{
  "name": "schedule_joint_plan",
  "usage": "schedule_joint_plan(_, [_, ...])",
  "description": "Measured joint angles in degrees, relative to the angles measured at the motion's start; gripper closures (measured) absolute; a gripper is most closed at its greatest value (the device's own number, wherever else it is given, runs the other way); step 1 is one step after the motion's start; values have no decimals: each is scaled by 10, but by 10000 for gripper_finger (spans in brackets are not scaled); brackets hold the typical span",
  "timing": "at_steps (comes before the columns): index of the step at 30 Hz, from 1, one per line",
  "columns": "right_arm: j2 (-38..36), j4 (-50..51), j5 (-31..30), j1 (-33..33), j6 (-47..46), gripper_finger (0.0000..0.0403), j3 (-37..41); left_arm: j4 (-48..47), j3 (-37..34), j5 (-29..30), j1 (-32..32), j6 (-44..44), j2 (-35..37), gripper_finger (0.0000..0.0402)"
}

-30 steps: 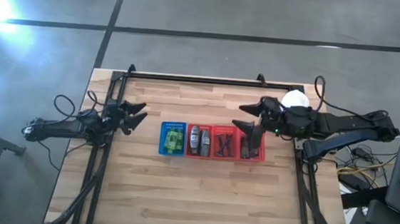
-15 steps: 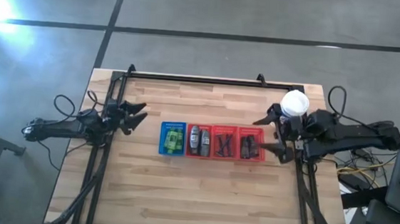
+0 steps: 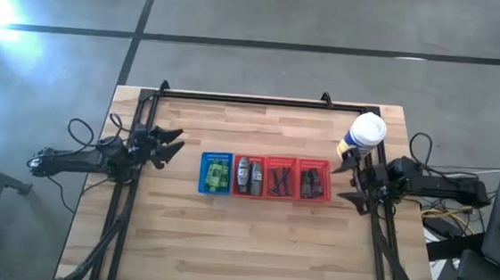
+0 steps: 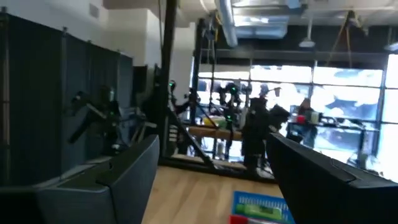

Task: Pick & Place Travel size toiletries
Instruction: Return to Home Position

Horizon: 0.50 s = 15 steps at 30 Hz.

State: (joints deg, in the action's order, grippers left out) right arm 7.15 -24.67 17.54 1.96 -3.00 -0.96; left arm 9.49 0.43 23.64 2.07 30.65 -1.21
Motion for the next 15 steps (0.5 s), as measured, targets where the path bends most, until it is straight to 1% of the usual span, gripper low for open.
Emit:
schedule_joint_plan(5, [-72,109,12,2,1,126,4,-3,0,0,0,0,0,19])
schedule_joint_plan(8, [-65,130,5,2,2,133,4,-5,0,0,0,0,0,19])
schedule_joint_plan(15, [-35,143,5,2,1,153,4,-11,0,0,0,0,-4,19])
